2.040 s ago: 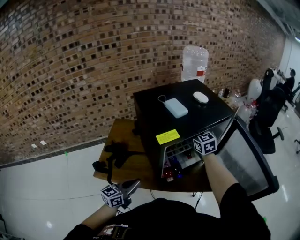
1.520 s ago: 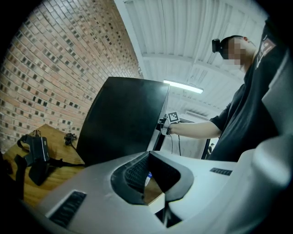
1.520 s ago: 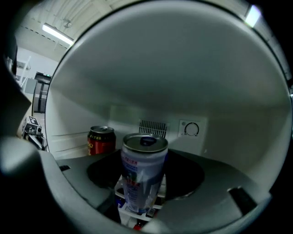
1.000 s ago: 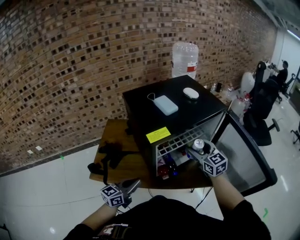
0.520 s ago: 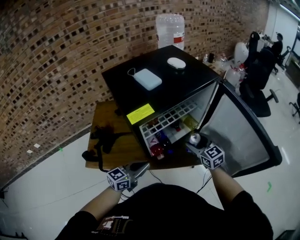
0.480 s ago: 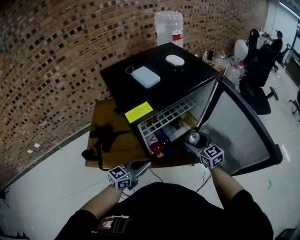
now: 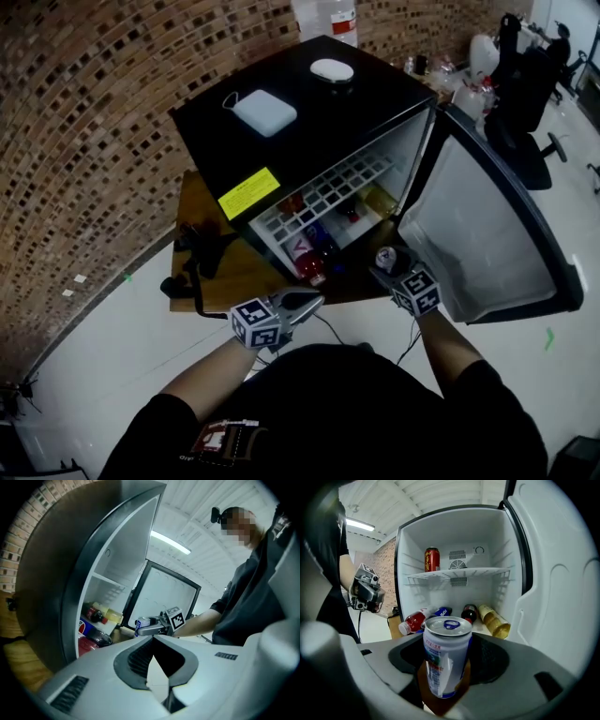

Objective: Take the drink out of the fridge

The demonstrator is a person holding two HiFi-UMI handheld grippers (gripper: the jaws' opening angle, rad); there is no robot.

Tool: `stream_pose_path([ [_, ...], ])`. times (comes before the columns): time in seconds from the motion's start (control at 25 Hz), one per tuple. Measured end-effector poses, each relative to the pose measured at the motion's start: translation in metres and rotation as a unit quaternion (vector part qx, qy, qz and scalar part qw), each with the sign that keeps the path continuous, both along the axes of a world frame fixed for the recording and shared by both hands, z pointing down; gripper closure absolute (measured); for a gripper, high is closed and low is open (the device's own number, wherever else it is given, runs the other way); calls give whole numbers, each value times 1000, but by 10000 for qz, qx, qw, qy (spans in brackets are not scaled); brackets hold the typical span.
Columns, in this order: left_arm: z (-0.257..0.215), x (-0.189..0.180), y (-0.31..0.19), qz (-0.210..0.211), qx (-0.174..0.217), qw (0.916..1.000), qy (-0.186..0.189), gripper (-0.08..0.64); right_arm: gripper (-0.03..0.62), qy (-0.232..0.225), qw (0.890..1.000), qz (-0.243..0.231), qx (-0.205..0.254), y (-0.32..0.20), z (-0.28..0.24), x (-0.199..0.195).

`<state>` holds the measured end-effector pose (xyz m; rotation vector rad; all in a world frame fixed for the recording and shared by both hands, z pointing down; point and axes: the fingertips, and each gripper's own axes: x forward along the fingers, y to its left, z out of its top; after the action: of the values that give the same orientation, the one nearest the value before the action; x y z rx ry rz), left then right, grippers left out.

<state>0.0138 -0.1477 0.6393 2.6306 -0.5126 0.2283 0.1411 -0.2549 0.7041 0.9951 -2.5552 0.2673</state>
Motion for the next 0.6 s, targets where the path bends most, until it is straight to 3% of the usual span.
stream_pose_path([
  [0.6, 13, 18, -9, 5, -334, 9994, 48, 568, 310, 180, 9997, -78, 176, -4, 44, -14],
])
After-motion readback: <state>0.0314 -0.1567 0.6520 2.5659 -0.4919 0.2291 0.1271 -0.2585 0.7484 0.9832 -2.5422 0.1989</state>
